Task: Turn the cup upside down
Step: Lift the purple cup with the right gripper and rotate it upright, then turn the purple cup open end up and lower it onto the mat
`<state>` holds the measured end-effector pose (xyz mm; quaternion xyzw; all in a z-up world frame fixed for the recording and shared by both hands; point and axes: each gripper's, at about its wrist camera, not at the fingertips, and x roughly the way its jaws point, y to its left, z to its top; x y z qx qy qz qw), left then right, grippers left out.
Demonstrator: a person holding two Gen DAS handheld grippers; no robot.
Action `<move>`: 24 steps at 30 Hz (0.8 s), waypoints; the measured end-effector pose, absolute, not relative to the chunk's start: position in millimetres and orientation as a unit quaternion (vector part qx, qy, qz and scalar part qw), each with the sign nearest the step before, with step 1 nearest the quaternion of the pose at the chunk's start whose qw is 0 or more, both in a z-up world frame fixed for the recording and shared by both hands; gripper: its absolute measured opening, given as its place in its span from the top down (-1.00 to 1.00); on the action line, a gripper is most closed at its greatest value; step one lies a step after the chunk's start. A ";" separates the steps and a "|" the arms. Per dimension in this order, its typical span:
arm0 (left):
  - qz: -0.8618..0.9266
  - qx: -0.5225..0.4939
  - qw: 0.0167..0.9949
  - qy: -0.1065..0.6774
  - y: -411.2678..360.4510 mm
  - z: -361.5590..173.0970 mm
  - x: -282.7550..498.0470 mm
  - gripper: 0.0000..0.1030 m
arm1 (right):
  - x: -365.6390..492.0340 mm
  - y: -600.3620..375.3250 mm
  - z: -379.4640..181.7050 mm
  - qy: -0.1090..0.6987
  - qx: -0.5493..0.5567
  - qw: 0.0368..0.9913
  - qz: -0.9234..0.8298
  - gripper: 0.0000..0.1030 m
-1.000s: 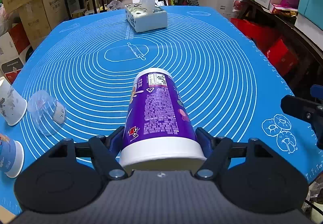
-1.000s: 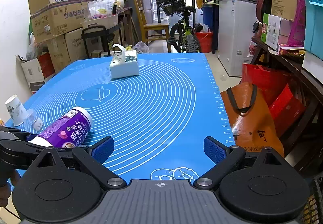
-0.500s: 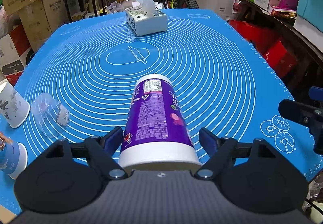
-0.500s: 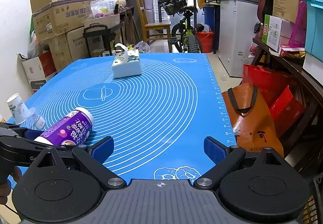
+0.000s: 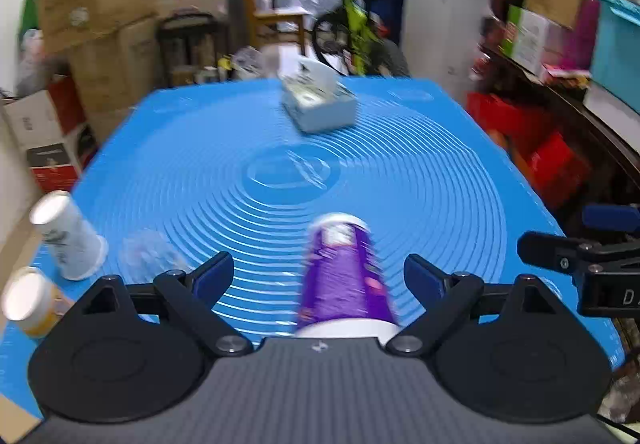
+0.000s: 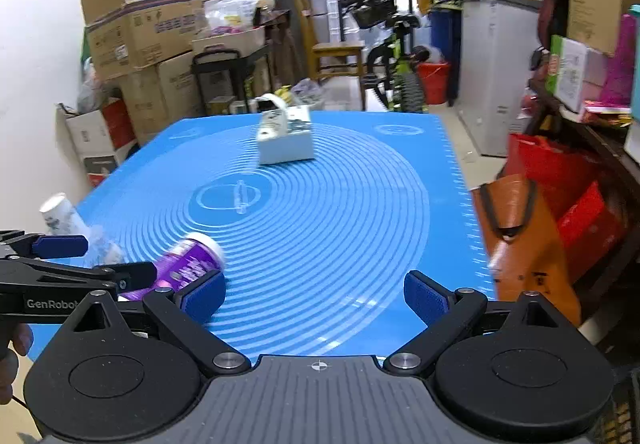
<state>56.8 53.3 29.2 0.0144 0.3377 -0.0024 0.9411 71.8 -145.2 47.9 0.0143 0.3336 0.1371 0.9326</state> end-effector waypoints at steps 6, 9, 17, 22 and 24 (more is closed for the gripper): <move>0.024 0.010 0.941 0.337 84.0 31.4 61.6 -0.78 | 98.4 -116.1 46.4 0.384 0.036 0.905 0.179 -0.87; 0.037 0.008 0.940 0.339 99.3 29.9 63.4 -0.78 | 111.4 -97.6 43.8 0.406 0.043 0.891 0.195 -0.87; 0.072 0.004 0.933 0.353 130.0 18.1 71.6 -0.78 | 145.8 -57.9 32.3 0.467 0.071 0.856 0.211 -0.87; 0.078 -0.001 0.930 0.358 140.9 12.8 71.8 -0.78 | 167.7 -39.6 17.4 0.514 0.069 0.829 0.209 -0.85; 0.080 0.000 0.929 0.361 141.9 10.4 72.2 -0.78 | 174.0 -31.7 11.6 0.530 0.065 0.819 0.209 -0.84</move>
